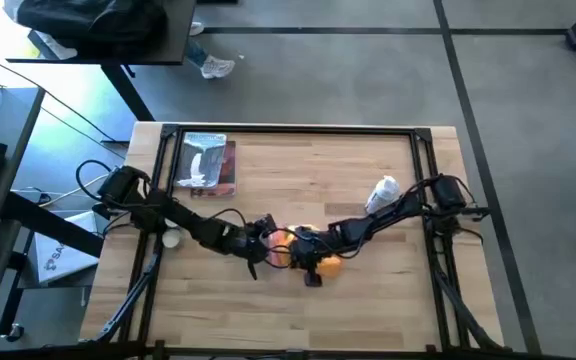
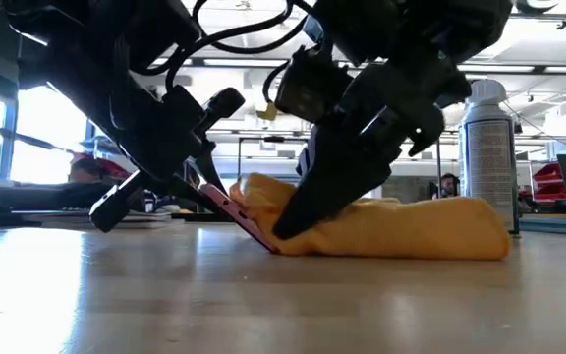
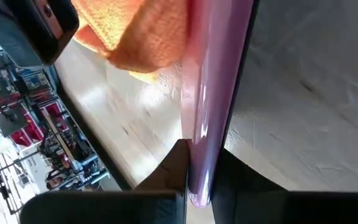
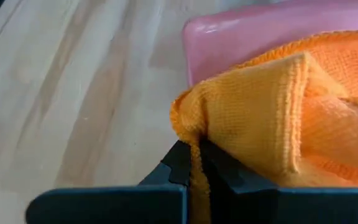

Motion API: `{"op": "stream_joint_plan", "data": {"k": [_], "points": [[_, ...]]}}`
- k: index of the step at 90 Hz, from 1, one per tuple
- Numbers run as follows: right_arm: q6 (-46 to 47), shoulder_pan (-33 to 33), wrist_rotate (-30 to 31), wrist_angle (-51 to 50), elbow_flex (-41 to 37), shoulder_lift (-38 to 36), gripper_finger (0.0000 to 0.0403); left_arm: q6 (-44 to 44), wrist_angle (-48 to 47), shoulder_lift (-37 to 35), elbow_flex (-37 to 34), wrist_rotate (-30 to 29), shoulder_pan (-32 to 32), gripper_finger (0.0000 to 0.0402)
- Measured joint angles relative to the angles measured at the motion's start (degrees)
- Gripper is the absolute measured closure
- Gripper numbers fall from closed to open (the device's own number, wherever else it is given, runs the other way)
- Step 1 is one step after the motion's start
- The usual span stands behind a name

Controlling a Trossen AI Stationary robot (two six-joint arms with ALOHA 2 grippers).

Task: Apply microfiber cloth
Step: Wipe the front and back of the cellphone with the yellow microfiber cloth

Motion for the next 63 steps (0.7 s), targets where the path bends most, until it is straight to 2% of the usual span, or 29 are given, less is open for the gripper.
{"op": "stream_joint_plan", "data": {"k": [13, 19, 49, 63], "points": [[-0.2, -1.7, 5.7, 0.1, 0.0, 0.0, 0.0403, 2.0, 0.0, 0.0, 0.0, -0.6, 0.0, 0.0390], [0.0, -2.3, 6.4, 0.1, 0.0, 0.1, 0.0403, 2.0, 0.0, 0.0, 0.0, -0.8, 0.0, 0.0390], [-0.4, 1.2, -2.9, 6.1, 0.0, 0.1, 0.0403, 2.2, 0.4, 0.0, 0.0, -1.3, 0.0, 0.0390], [0.5, 1.9, -0.5, 6.6, 0.0, 1.1, 0.0403, 2.2, 0.4, 0.0, 0.0, -1.4, 0.0, 0.0390]]}}
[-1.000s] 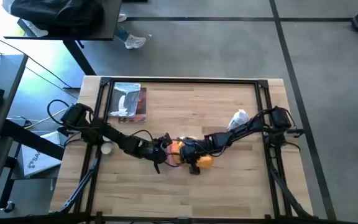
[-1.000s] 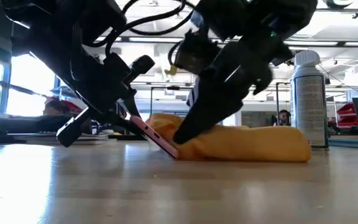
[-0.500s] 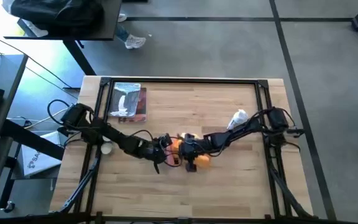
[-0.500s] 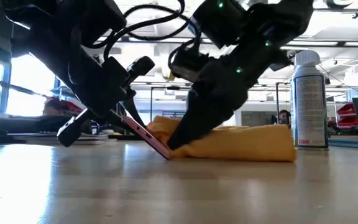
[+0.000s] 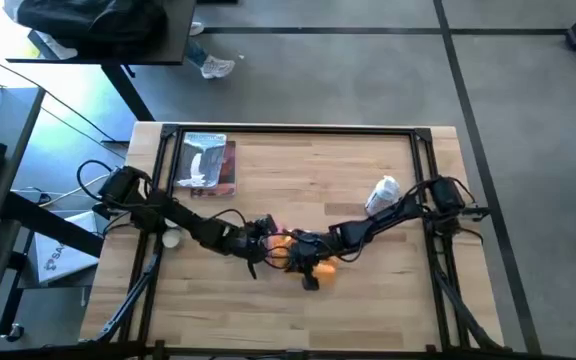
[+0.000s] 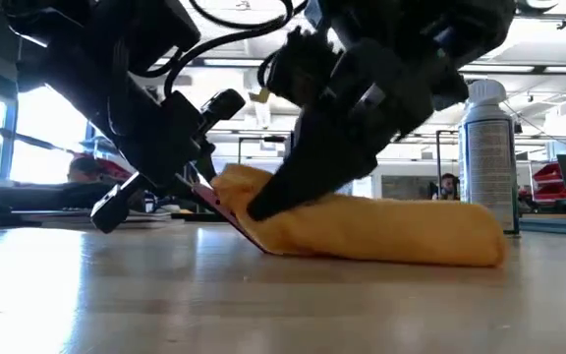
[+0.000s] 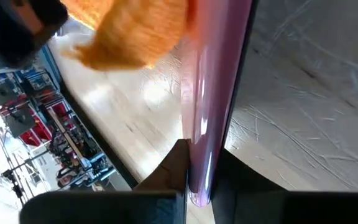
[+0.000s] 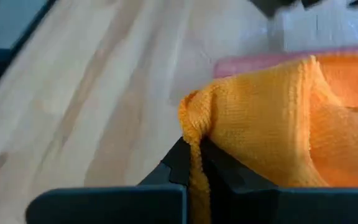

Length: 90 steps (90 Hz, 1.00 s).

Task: Apply microfiber cloth
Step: Wipe the front and back of the cellphone with the yellow microfiber cloth

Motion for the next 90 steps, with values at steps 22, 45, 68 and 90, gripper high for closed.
{"op": "stream_joint_plan", "data": {"k": [22, 45, 68, 90], "points": [[-0.4, -2.3, 4.9, 0.0, 0.7, 0.0, 0.0403, 0.2, -0.2, 0.0, 0.0, -1.0, 0.0, 0.0390], [0.6, -3.5, 7.3, -0.1, 1.2, 0.0, 0.0403, 0.2, -0.1, 0.0, 0.0, -1.2, 0.0, 0.0390], [0.6, -0.1, 3.0, 2.4, 1.3, 0.0, 0.0403, 0.1, 0.3, 0.0, 0.0, -1.2, 0.0, 0.0390], [2.4, 0.0, 7.4, 1.0, 1.3, 0.2, 0.0403, -0.1, 0.4, 0.0, 0.0, -1.2, 0.0, 0.0390]]}}
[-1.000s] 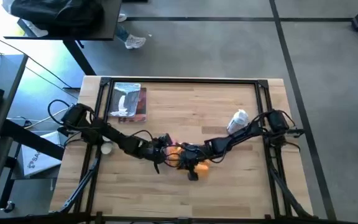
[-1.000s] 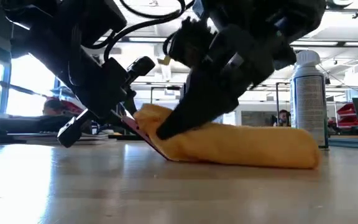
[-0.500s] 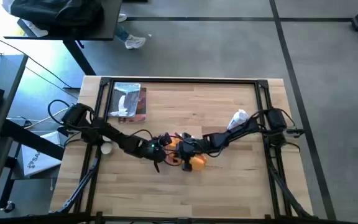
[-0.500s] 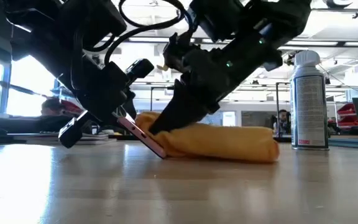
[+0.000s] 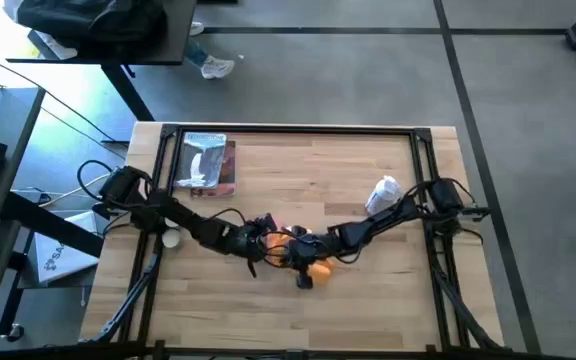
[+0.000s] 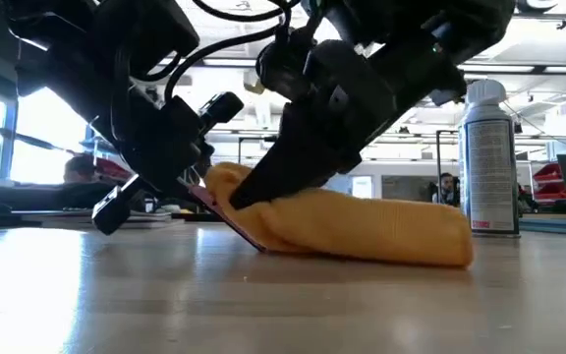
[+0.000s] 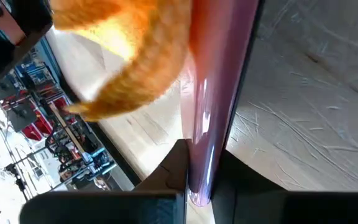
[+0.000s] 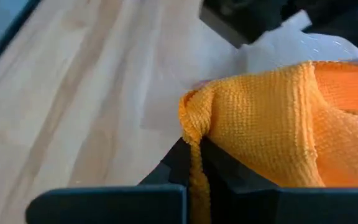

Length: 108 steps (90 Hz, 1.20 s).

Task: Apply microfiber cloth
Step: Wipe the front and back of the cellphone with the yellow microfiber cloth

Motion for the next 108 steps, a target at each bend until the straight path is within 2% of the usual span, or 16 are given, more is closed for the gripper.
{"op": "stream_joint_plan", "data": {"k": [28, 60, 86, 100, 108], "points": [[3.7, -3.8, 5.8, -2.9, 0.0, 0.0, 0.0403, 0.1, 0.0, 0.0, 0.0, -0.2, -0.1, 0.0390], [1.4, -0.7, -2.7, -4.3, 0.0, 0.0, 0.0403, -0.2, -0.1, 0.0, 0.0, -0.1, -0.2, 0.0390], [1.7, -0.1, -7.3, -5.7, 0.0, 0.0, 0.0403, -0.5, 0.1, 0.0, 0.0, 0.1, -0.1, 0.0390], [1.7, -0.4, -8.3, -6.3, 0.0, 0.0, 0.0403, -0.6, 0.1, 0.0, 0.0, 0.1, -0.1, 0.0390], [1.8, -0.4, -5.6, -6.9, 0.0, 0.0, 0.0403, -0.6, 0.1, 0.0, 0.0, 0.1, -0.1, 0.0390]]}}
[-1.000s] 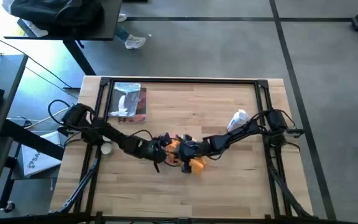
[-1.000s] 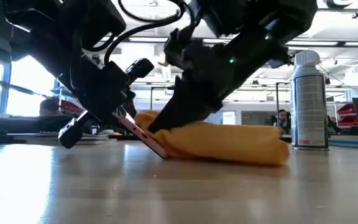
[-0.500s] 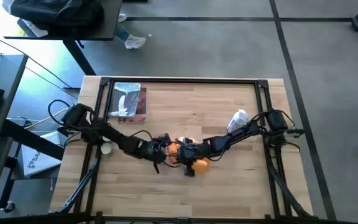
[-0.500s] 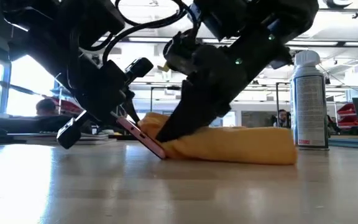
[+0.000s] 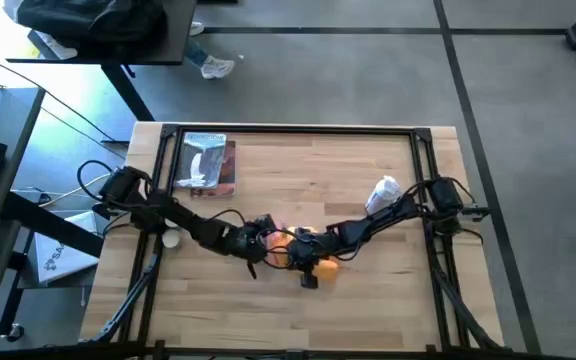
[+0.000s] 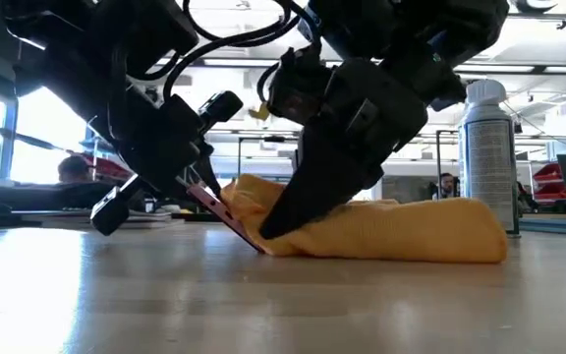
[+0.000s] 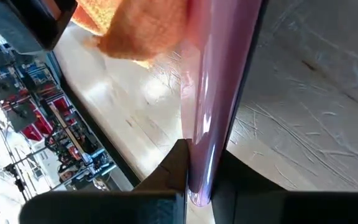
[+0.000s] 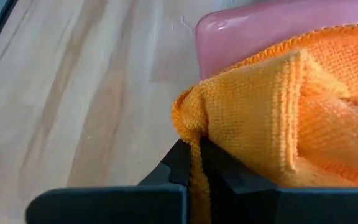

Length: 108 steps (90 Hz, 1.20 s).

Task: Apply microfiber cloth
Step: Wipe the front and back of the cellphone with the yellow microfiber cloth

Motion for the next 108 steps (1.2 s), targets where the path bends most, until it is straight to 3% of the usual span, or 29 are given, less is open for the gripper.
{"op": "stream_joint_plan", "data": {"k": [19, 45, 64, 80, 96, 108], "points": [[-1.2, -1.8, 5.3, -0.8, 0.0, 0.0, 0.0403, 0.1, -0.2, 0.0, 0.0, -0.1, 0.1, 0.0390], [-4.7, -4.6, 16.8, -0.8, 0.0, -0.6, 0.0403, -3.5, 0.7, 0.0, 0.0, 0.4, 0.1, 0.0390], [-8.7, -4.0, 24.7, -10.8, 0.0, -9.7, 0.0403, -13.2, 0.7, -0.5, 0.0, 3.1, 0.1, 0.0390], [-7.7, -1.7, 34.6, -24.8, 0.0, -21.4, 0.0403, -26.4, -4.7, -4.3, 1.7, 12.7, 1.3, 0.0390], [-7.3, 1.0, 37.5, -28.2, 0.0, -30.9, 0.0403, -42.9, -14.7, -10.1, 5.9, 33.2, 5.9, 0.0390], [-7.7, 3.1, 37.5, -26.8, 0.0, -33.7, 0.0403, -57.9, -15.8, -13.9, 7.5, 45.7, 10.3, 0.0390]]}}
